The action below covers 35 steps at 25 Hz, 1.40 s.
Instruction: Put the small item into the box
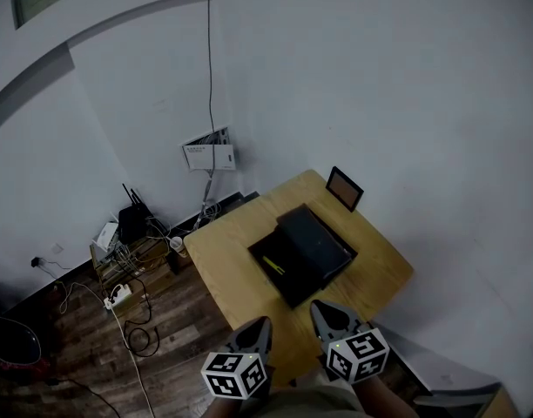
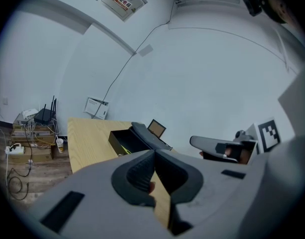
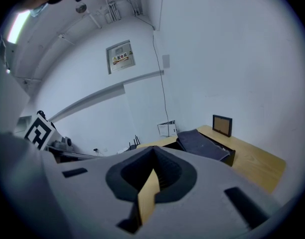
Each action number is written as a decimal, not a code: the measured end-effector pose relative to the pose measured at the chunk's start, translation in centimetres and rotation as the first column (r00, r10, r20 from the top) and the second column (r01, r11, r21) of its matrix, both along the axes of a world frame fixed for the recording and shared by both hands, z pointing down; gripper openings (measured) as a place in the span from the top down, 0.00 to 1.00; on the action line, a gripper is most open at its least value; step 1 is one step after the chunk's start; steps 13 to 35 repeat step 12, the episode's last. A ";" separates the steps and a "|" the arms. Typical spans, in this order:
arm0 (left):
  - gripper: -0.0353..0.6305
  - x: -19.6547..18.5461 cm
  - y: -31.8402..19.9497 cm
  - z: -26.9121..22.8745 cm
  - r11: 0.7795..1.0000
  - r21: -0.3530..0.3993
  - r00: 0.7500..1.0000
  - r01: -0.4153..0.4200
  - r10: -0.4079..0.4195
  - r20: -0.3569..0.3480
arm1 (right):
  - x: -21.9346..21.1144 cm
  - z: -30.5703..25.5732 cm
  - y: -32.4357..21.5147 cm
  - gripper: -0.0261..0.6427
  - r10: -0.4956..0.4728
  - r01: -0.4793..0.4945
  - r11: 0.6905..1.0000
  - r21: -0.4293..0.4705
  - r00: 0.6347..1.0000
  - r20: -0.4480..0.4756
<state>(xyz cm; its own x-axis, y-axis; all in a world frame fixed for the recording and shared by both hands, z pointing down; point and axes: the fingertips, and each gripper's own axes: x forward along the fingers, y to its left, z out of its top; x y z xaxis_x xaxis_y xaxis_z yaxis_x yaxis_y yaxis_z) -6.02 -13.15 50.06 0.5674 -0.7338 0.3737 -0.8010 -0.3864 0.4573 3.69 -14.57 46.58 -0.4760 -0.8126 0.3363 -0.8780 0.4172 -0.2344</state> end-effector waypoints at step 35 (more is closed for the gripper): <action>0.94 0.3 0.1 0.0 1.000 0.002 1.000 -0.003 0.003 -0.002 | 0.2 0.5 0.0 0.96 0.001 -0.001 1.000 -0.007 1.000 0.002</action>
